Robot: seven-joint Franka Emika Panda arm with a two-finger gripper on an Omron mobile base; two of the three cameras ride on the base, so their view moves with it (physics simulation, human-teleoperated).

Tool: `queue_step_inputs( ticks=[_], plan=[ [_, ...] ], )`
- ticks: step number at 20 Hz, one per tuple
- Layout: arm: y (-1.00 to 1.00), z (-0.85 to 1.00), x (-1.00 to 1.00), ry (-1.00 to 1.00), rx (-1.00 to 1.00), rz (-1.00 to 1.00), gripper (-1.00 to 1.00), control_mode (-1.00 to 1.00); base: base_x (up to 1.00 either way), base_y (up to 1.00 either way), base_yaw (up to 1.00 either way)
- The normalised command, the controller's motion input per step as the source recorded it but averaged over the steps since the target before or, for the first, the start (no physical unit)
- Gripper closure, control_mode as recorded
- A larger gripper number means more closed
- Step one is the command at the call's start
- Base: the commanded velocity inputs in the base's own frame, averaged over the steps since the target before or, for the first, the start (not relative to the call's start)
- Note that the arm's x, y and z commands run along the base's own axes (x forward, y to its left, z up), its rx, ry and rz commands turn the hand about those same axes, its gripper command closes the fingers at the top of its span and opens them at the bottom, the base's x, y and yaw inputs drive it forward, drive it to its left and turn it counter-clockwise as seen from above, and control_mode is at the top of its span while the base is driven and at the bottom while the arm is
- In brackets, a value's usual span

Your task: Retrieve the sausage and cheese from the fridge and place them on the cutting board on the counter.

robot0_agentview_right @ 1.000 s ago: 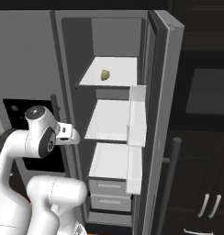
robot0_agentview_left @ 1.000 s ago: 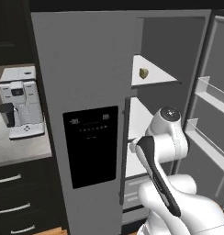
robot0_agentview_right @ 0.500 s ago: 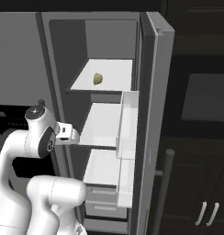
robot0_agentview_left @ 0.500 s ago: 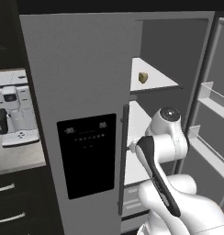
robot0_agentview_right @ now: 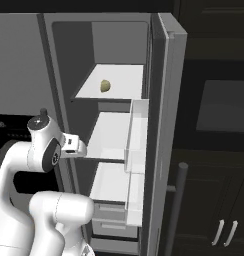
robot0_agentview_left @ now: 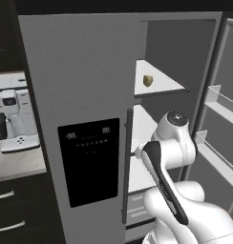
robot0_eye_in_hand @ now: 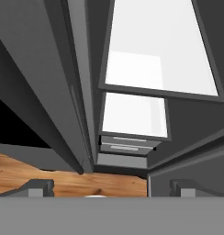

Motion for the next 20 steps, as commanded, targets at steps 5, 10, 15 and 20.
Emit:
queue_step_inputs(
  ticks=[5,10,15,20],
  plan=[
    [0.00,0.00,0.00,0.00,0.00,0.00,-1.00,1.00,0.00,0.00,0.00],
    [0.00,0.05,-0.03,-0.09,0.00,0.00,-1.00,-1.00,0.00,0.00,0.00],
    [-0.06,0.25,0.00,-0.29,0.00,-0.01,-1.00,-1.00,0.00,0.00,0.00],
    [-0.29,0.40,0.00,-0.04,0.08,-0.03,-1.00,-1.00,0.00,0.00,0.00]
  ],
)
